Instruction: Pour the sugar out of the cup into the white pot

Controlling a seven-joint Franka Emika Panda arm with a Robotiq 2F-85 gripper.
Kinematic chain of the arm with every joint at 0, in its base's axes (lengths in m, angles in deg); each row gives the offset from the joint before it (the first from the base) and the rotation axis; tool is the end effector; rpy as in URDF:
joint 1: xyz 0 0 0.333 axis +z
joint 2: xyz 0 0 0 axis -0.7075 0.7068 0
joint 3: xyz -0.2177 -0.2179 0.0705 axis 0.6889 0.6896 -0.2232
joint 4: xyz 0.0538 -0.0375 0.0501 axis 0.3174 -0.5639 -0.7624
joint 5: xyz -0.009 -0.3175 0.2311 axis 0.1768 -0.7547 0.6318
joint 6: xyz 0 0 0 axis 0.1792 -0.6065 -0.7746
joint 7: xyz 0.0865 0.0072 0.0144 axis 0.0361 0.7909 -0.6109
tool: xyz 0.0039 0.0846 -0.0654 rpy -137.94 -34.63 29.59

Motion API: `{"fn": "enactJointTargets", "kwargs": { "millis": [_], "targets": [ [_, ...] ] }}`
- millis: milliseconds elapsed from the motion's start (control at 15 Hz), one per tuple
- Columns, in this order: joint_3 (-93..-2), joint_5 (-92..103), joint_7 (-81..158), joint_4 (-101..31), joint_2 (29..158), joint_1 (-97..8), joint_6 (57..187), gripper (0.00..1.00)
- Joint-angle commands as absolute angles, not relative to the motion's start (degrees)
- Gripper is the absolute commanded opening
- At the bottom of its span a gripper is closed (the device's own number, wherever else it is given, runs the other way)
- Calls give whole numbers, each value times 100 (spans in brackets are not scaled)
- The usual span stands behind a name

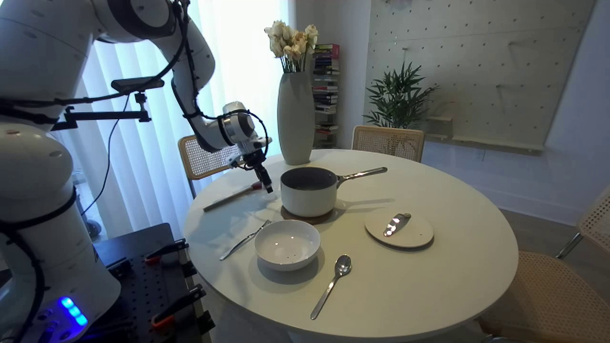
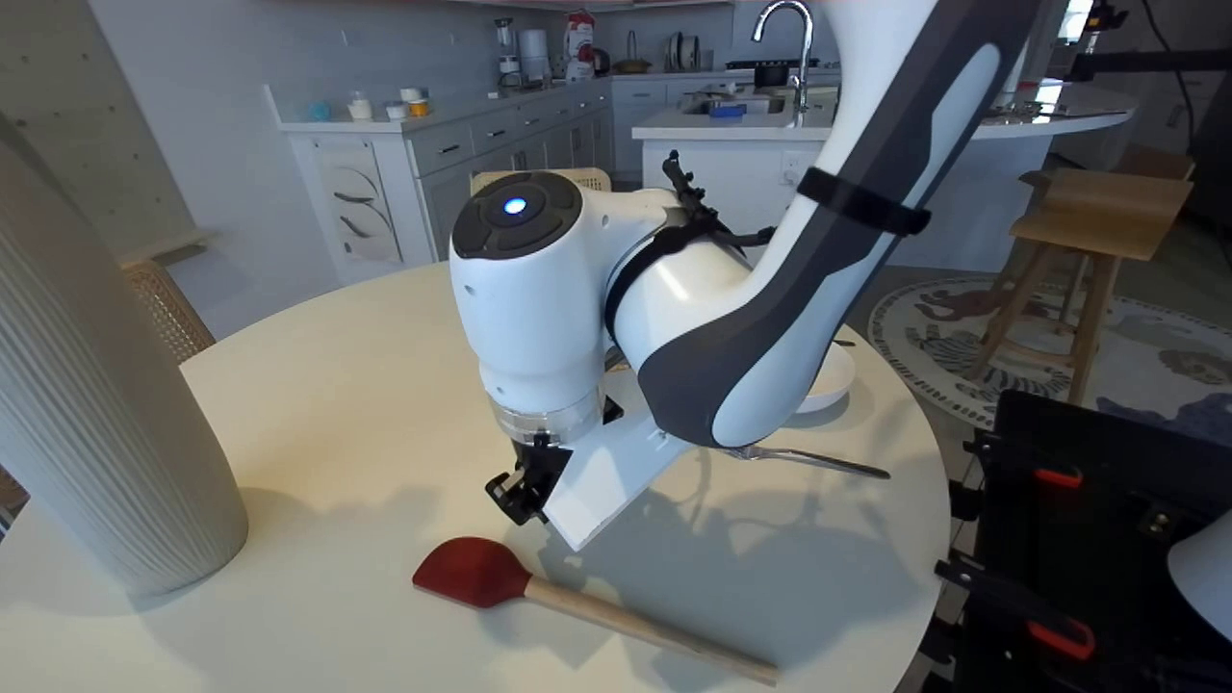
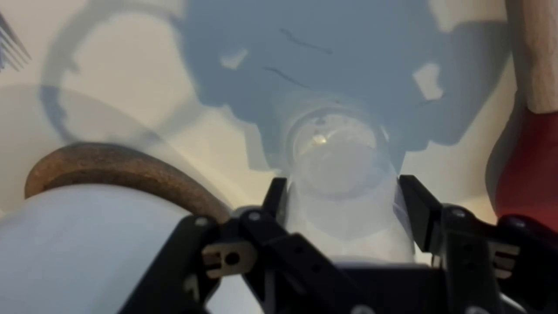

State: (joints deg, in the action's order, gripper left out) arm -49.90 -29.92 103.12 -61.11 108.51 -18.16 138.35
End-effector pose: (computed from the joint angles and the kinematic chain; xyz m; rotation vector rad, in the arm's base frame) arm 0.5218 0.2635 0.1607 2.8855 -0.2540 0.3767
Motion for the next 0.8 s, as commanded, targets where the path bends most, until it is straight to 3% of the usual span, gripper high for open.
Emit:
{"fn": "enactJointTargets", "kwargs": {
  "millis": [0,133,200,333,733],
  "targets": [
    [-4888,-3072,10510,-6178,10853,-1719,13991,41],
    [-4896,-3053,10498,-6186,10859,-1727,14005,41],
    [-4901,-3044,10491,-6192,10852,-1730,14007,84],
    [-4892,-3053,10503,-6204,10822,-1716,14020,98],
    [-4868,-3077,10504,-6213,10735,-1668,14033,100]
  ]
}}
